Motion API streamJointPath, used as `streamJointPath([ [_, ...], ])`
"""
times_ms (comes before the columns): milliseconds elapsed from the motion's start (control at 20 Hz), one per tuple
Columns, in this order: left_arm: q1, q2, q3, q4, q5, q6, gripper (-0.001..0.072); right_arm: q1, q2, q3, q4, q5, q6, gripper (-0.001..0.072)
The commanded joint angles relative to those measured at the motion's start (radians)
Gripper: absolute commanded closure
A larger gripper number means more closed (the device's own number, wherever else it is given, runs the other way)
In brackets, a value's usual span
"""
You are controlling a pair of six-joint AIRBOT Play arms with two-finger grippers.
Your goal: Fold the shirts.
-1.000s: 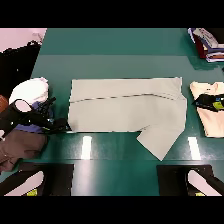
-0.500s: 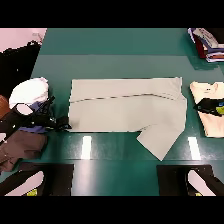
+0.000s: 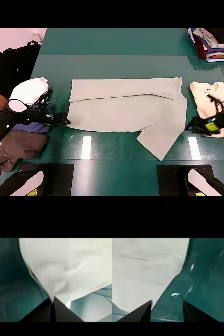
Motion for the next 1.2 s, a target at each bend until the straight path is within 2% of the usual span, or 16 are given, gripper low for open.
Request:
streamJointPath([
  [0, 0.001, 0.014, 0.005, 0.001, 0.011, 0.003, 0.0687, -0.04, -0.053, -0.16, 0.136, -0.053, -0.013, 0.0282],
  [200, 0.001, 0.014, 0.005, 0.001, 0.01, 0.003, 0.0687, 0.019, -0.08, -0.222, 0.156, -0.15, -0.019, 0.0286],
  [250, 0.001, 0.014, 0.005, 0.001, 0.01, 0.003, 0.0686, 0.04, -0.08, -0.221, 0.156, -0.165, -0.019, 0.0367],
  [300, 0.001, 0.014, 0.005, 0.001, 0.01, 0.003, 0.0686, 0.063, -0.08, -0.221, 0.155, -0.177, -0.019, 0.0409],
  [350, 0.001, 0.014, 0.005, 0.001, 0.01, 0.003, 0.0686, 0.084, -0.08, -0.221, 0.154, -0.187, -0.019, 0.0417],
  [450, 0.001, 0.014, 0.005, 0.006, -0.011, 0.003, 0.0687, 0.122, -0.08, -0.221, 0.15, -0.185, -0.019, 0.0692],
  [600, 0.001, 0.04, 0.037, 0.136, -0.107, -0.013, 0.0688, 0.168, -0.042, -0.212, 0.09, -0.12, -0.02, 0.0693],
  [800, 0.001, 0.214, 0.034, 0.356, -0.232, -0.077, 0.0687, 0.204, 0.171, -0.179, -0.038, 0.067, -0.015, 0.0693],
  [900, 0.001, 0.289, -0.007, 0.367, -0.327, -0.078, 0.0688, 0.204, 0.308, -0.179, -0.037, 0.136, -0.015, 0.0693],
  [1000, 0.001, 0.352, -0.058, 0.351, -0.387, -0.12, 0.0687, 0.204, 0.434, -0.177, -0.037, 0.18, 0.021, 0.0693],
  [1150, 0.001, 0.358, -0.035, 0.321, -0.372, -0.157, 0.0687, 0.204, 0.51, -0.122, -0.036, 0.158, 0.038, 0.0694],
])
